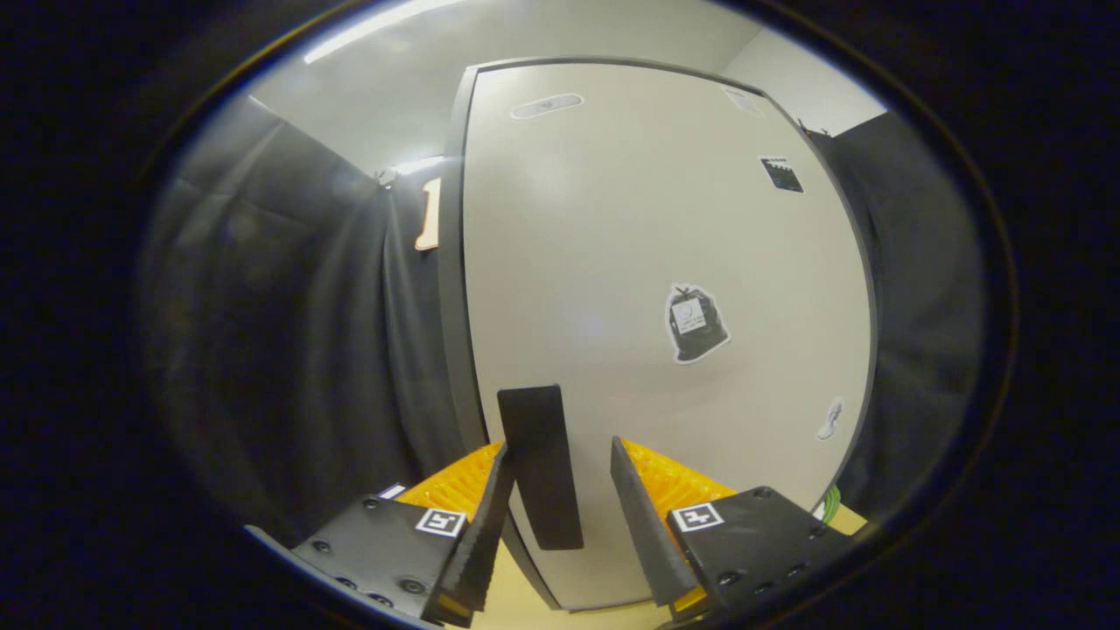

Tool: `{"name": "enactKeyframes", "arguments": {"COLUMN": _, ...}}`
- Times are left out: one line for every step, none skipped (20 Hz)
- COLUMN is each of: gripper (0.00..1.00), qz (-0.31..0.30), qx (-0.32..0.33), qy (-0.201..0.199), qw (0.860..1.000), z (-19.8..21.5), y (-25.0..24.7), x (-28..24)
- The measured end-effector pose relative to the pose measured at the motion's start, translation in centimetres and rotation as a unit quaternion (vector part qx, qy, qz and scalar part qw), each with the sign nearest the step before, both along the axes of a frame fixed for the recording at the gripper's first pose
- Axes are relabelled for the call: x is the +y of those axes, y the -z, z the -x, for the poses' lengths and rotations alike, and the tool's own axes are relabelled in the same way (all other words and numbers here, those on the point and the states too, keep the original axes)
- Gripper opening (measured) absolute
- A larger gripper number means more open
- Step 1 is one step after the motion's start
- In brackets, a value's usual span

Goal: Open the shoe cabinet door, grab the shoes and put them into the shoe cabinet, then close the shoe cabinet door.

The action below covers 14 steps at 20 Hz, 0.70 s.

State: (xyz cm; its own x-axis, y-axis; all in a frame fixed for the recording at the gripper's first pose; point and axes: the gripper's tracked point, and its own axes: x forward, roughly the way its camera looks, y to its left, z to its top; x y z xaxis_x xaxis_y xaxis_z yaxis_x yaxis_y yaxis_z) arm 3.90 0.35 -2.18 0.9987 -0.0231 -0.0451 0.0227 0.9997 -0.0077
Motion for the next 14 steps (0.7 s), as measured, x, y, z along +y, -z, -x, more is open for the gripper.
{"name": "enactKeyframes", "arguments": {"gripper": 0.66, "qz": 0.001, "qx": 0.003, "qy": 0.002, "qw": 1.0, "z": -0.2, "y": 0.1, "x": -0.1}}
{"name": "enactKeyframes", "arguments": {"gripper": 0.61, "qz": 0.0, "qx": 0.002, "qy": -0.006, "qw": 1.0, "z": -0.3, "y": 0.1, "x": 0.4}}
{"name": "enactKeyframes", "arguments": {"gripper": 0.57, "qz": 0.002, "qx": 0.0, "qy": -0.005, "qw": 1.0, "z": -0.1, "y": 0.1, "x": 0.2}}
{"name": "enactKeyframes", "arguments": {"gripper": 0.52, "qz": 0.005, "qx": 0.001, "qy": -0.004, "qw": 1.0, "z": -0.3, "y": 0.2, "x": 0.3}}
{"name": "enactKeyframes", "arguments": {"gripper": 0.52, "qz": 0.005, "qx": 0.004, "qy": -0.008, "qw": 1.0, "z": -0.5, "y": 0.3, "x": 0.5}}
{"name": "enactKeyframes", "arguments": {"gripper": 0.52, "qz": 0.004, "qx": 0.007, "qy": -0.017, "qw": 1.0, "z": -0.8, "y": 0.8, "x": 1.0}}
{"name": "enactKeyframes", "arguments": {"gripper": 0.48, "qz": 0.008, "qx": 0.002, "qy": -0.014, "qw": 1.0, "z": -0.7, "y": 0.5, "x": 1.0}}
{"name": "enactKeyframes", "arguments": {"gripper": 0.44, "qz": 0.011, "qx": 0.002, "qy": -0.012, "qw": 1.0, "z": -0.6, "y": 0.6, "x": 1.0}}
{"name": "enactKeyframes", "arguments": {"gripper": 0.41, "qz": 0.013, "qx": 0.001, "qy": -0.012, "qw": 1.0, "z": -0.5, "y": 0.6, "x": 1.0}}
{"name": "enactKeyframes", "arguments": {"gripper": 0.37, "qz": 0.017, "qx": 0.0, "qy": -0.011, "qw": 1.0, "z": -0.6, "y": 0.5, "x": 1.0}}
{"name": "enactKeyframes", "arguments": {"gripper": 0.34, "qz": 0.019, "qx": 0.0, "qy": -0.012, "qw": 1.0, "z": -0.6, "y": 0.5, "x": 1.0}}
{"name": "enactKeyframes", "arguments": {"gripper": 0.3, "qz": 0.018, "qx": -0.001, "qy": -0.012, "qw": 1.0, "z": -0.9, "y": 0.6, "x": 0.9}}
{"name": "enactKeyframes", "arguments": {"gripper": 0.27, "qz": 0.018, "qx": -0.001, "qy": -0.011, "qw": 1.0, "z": -0.7, "y": 0.5, "x": 1.0}}
{"name": "enactKeyframes", "arguments": {"gripper": 0.24, "qz": 0.016, "qx": 0.0, "qy": -0.012, "qw": 1.0, "z": -0.5, "y": 0.6, "x": 1.0}}
